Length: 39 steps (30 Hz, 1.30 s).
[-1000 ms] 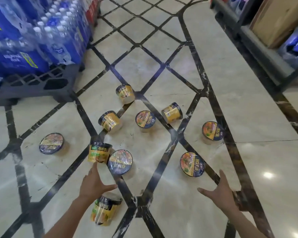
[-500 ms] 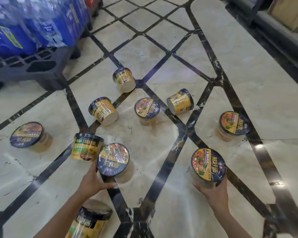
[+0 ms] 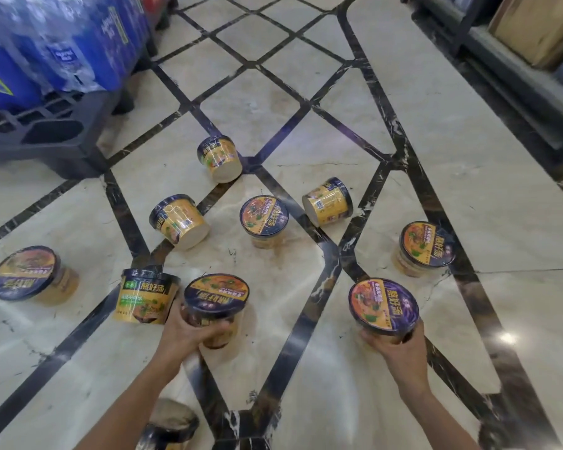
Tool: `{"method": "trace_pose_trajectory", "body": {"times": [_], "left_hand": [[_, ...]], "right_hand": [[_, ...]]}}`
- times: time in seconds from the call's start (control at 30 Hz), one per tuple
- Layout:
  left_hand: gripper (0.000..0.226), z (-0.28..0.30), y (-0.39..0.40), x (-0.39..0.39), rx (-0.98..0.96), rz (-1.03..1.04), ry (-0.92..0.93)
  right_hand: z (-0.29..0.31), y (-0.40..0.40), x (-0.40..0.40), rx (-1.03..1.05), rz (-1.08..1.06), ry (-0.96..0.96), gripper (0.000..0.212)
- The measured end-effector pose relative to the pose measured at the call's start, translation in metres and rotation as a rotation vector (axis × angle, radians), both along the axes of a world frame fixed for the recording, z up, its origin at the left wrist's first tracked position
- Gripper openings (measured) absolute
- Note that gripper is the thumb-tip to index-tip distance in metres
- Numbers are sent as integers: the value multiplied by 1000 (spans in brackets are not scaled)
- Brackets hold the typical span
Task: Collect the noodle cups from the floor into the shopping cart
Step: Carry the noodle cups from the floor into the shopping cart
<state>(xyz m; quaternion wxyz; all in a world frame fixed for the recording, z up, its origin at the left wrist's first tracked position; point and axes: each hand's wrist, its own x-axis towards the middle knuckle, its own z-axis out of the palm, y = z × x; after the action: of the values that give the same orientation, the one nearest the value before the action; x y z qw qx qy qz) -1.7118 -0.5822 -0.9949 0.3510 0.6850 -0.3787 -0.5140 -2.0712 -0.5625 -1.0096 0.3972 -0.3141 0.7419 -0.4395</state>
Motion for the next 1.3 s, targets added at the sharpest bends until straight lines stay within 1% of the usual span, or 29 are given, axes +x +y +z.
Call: {"method": "trace_pose_trajectory", "body": {"times": [0.07,0.1,0.2,0.23,0.3,0.37,0.4,0.47,0.5,0.57,0.67,0.8,0.87,1.0,1.1,1.17,1.2,1.23,1.3], "left_hand": [[128,25,1,-4,21,27,30],[125,45,3,-7,28,35,42],[108,115,6,-12,44,52,75],[106,142,6,-13,50,62,84],[111,197,5,-12,31,70,102],[116,255,3,-10,16,91,123],[111,284,2,-7,13,100,130],[91,347,4,1,-1,120,124],[87,379,6,6,-15,147,119],[95,447,15,20,-37,206,110],[87,559,42,47,-103,271,121],[87,690,101,99,-144,445,83],[75,742,137,124,-184,550,46],[70,816,226,169,-240,721,-47],[82,849,306,204,-278,873,-88],[87,862,363,223,-306,997,-111],[91,865,392,233,-321,1061,-113],[95,866,420,243,-334,1118,-111],[99,869,472,259,-345,1197,-106]], "right_hand": [[32,-2,2,3,40,-19,99],[51,-1,4,16,56,-16,100],[122,-3,12,53,101,-59,118],[148,-4,14,54,113,-68,121],[201,-11,21,51,149,-87,122],[252,-20,30,29,194,-113,117],[278,-24,35,19,221,-123,110],[335,-32,48,-4,265,-152,95],[368,-35,56,-16,287,-162,85],[439,-40,79,-40,339,-182,75],[547,-39,121,-36,471,-202,75],[679,-26,189,-53,695,-223,78],[733,-16,229,-70,802,-258,76],[811,20,316,-134,1047,-322,70],[845,65,380,-161,1224,-371,57],[857,100,420,-169,1347,-398,56],[862,118,439,-159,1409,-405,60],[865,136,458,-138,1464,-418,69],[868,169,494,-91,1553,-427,98]]}}
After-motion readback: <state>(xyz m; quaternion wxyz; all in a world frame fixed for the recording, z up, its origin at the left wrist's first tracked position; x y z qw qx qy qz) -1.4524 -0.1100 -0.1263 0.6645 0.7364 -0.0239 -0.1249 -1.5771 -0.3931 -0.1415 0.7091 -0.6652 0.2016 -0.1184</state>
